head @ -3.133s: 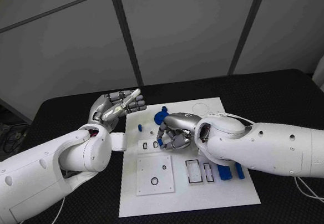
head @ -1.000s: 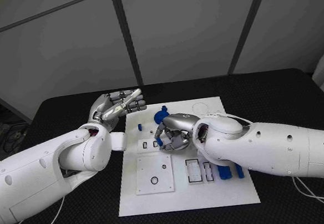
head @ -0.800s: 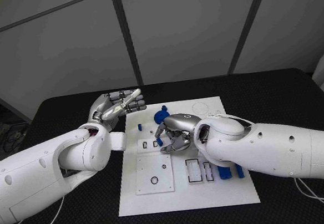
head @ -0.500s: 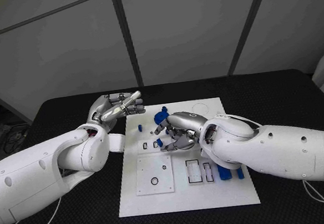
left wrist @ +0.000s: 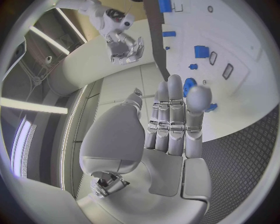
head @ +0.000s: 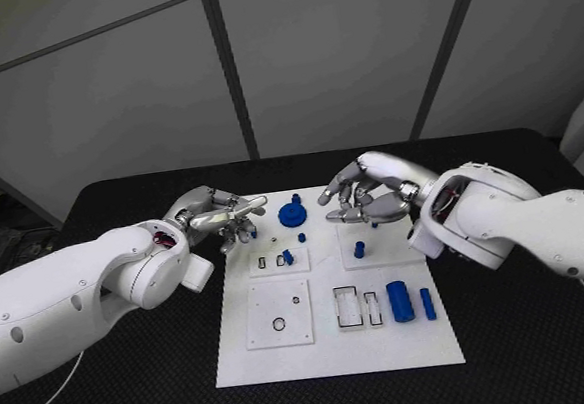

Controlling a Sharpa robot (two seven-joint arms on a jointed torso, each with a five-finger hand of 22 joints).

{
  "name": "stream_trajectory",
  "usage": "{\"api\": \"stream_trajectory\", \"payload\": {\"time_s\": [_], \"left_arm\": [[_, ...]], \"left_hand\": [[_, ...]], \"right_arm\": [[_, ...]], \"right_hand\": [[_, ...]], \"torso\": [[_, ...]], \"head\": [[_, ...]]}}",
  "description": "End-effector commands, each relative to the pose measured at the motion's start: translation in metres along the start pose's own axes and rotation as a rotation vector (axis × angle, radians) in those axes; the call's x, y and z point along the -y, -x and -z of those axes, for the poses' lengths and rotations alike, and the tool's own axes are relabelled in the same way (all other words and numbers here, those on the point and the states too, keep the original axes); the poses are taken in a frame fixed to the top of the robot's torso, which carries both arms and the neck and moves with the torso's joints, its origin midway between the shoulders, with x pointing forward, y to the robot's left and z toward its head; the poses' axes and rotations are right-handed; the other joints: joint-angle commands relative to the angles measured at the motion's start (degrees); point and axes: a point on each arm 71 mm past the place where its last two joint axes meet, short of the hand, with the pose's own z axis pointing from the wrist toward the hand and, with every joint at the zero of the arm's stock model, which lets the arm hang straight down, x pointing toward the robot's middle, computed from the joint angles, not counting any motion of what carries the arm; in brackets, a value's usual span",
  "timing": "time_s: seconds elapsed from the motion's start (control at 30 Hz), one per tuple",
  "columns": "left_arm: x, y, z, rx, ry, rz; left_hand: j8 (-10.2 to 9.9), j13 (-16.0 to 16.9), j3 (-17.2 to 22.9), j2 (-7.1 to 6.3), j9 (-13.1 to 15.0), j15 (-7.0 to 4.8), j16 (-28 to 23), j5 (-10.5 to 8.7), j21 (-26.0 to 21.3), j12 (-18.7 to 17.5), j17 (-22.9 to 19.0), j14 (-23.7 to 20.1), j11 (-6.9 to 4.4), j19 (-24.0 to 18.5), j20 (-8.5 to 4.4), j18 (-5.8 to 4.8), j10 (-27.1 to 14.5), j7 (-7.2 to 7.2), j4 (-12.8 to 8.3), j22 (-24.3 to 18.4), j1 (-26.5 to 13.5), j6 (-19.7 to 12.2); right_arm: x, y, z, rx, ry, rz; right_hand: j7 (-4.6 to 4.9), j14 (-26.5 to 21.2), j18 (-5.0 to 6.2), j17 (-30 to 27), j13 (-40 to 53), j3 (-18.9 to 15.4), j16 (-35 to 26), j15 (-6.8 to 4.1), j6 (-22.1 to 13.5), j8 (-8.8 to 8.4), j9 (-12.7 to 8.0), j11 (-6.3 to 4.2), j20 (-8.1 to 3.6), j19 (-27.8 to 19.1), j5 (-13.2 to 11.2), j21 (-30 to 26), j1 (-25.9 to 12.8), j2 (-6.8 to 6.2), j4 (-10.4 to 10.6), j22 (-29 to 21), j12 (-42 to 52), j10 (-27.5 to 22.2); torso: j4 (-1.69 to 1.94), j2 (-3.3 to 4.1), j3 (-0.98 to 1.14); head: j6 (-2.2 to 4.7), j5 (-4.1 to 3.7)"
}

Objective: Assemble the parts on the task board

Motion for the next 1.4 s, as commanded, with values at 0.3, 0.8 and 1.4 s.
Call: {"api": "stream_trajectory", "payload": {"time_s": [0.3, 0.8, 1.4], "left_arm": [[-0.001, -0.009, -0.013, -0.161, 0.350, -0.465], [0.015, -0.033, -0.045, -0.215, 0.393, -0.698], [0.018, -0.054, -0.057, -0.292, 0.404, -0.741]], "left_hand": [[4.58, 28.31, -5.18, 2.36, 4.46, -0.61, 1.24, -0.11, 15.77, 26.94, 5.99, -1.74, -1.10, 0.90, -0.33, -6.60, -0.64, -1.60, 3.27, 19.63, -4.43, 1.05], [12.14, 44.61, -13.15, 5.29, 11.57, -0.74, 0.27, -0.16, 18.86, 41.94, 10.32, -2.10, -1.22, -0.39, -0.12, -6.79, -2.60, -1.97, 3.50, 23.58, -6.84, -3.23], [12.90, 44.23, -14.19, 5.74, 12.38, -0.68, 0.00, -0.15, 18.83, 41.33, 10.86, -2.08, -1.15, -0.68, -0.02, -6.75, -3.28, -1.90, 3.39, 23.58, -6.58, -4.02]], "right_arm": [[0.036, 0.039, 0.015, 0.108, -0.134, -0.284], [0.048, 0.052, 0.016, 0.177, -0.150, -0.230], [0.048, 0.052, 0.014, 0.204, -0.156, -0.222]], "right_hand": [[1.54, -16.60, 0.06, -35.37, -21.73, 5.56, -45.35, 3.24, 3.66, -3.61, -0.80, 2.23, 3.08, -9.35, -0.31, -21.71, 0.21, -2.26, 1.24, -15.31, -27.08, 7.94], [2.16, -9.28, 0.56, -43.00, -28.40, 6.45, -59.46, 3.76, 4.95, -6.83, -0.78, 2.74, 4.11, -4.17, 0.30, -30.66, -1.43, -2.81, -0.61, -21.89, -35.50, 12.39], [2.28, -9.59, 0.52, -43.48, -28.69, 6.27, -61.25, 4.19, 4.93, -7.28, -0.76, 2.98, 4.69, -4.87, 1.39, -32.96, -2.02, -3.02, -1.01, -23.24, -36.14, 12.66]], "torso": [[0.21, -1.88, 0.37], [0.27, -1.94, 0.44], [0.22, -1.82, 0.38]], "head": [[-0.99, 0.27], [-1.48, 0.47], [-2.64, 0.65]]}}
